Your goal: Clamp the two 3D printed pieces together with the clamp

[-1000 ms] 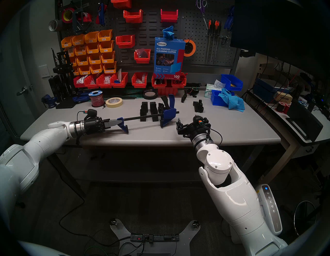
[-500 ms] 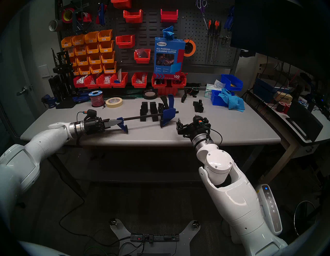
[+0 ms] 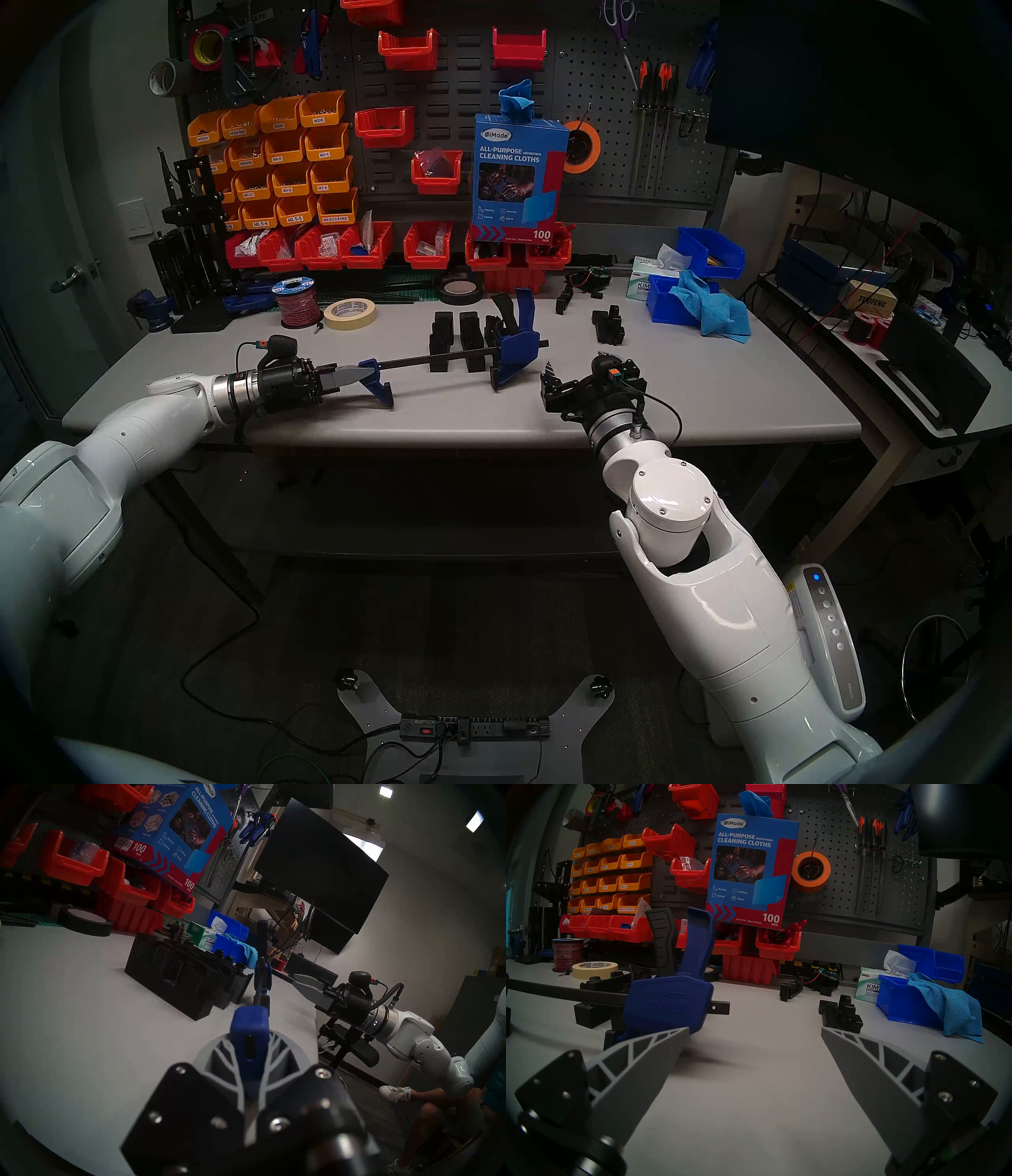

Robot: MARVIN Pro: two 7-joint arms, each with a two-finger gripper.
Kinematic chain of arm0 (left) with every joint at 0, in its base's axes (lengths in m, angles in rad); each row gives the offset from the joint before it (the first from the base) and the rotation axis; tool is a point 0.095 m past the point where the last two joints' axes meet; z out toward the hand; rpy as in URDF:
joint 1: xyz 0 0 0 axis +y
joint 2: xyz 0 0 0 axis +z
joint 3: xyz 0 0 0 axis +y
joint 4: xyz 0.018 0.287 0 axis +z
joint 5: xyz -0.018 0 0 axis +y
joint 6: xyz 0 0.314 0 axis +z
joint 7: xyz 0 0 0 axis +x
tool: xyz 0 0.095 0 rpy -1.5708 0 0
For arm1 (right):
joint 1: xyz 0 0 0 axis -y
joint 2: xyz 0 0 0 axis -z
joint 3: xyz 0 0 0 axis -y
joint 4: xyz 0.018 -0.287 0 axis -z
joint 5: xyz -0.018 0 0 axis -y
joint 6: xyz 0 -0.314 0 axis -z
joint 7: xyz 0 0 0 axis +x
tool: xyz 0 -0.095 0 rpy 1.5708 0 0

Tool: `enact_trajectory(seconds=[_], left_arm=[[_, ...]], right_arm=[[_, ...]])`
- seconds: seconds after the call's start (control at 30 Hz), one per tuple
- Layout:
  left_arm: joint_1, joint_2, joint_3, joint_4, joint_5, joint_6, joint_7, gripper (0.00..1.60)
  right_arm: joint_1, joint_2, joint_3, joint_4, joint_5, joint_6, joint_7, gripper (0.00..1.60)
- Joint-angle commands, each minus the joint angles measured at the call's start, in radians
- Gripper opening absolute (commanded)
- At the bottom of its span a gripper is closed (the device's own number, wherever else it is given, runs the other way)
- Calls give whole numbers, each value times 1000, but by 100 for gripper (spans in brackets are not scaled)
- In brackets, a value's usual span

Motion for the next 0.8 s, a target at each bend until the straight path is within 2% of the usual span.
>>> enact_trajectory(seconds=[0.0, 0.77], left_arm=[[-25, 2, 1, -4, -17, -4, 0, 0], [-28, 4, 17, -3, -31, -7, 0, 0]], right_arm=[[3, 0, 1, -13, 0, -1, 1, 160], [5, 1, -3, -17, -2, 2, 2, 160]])
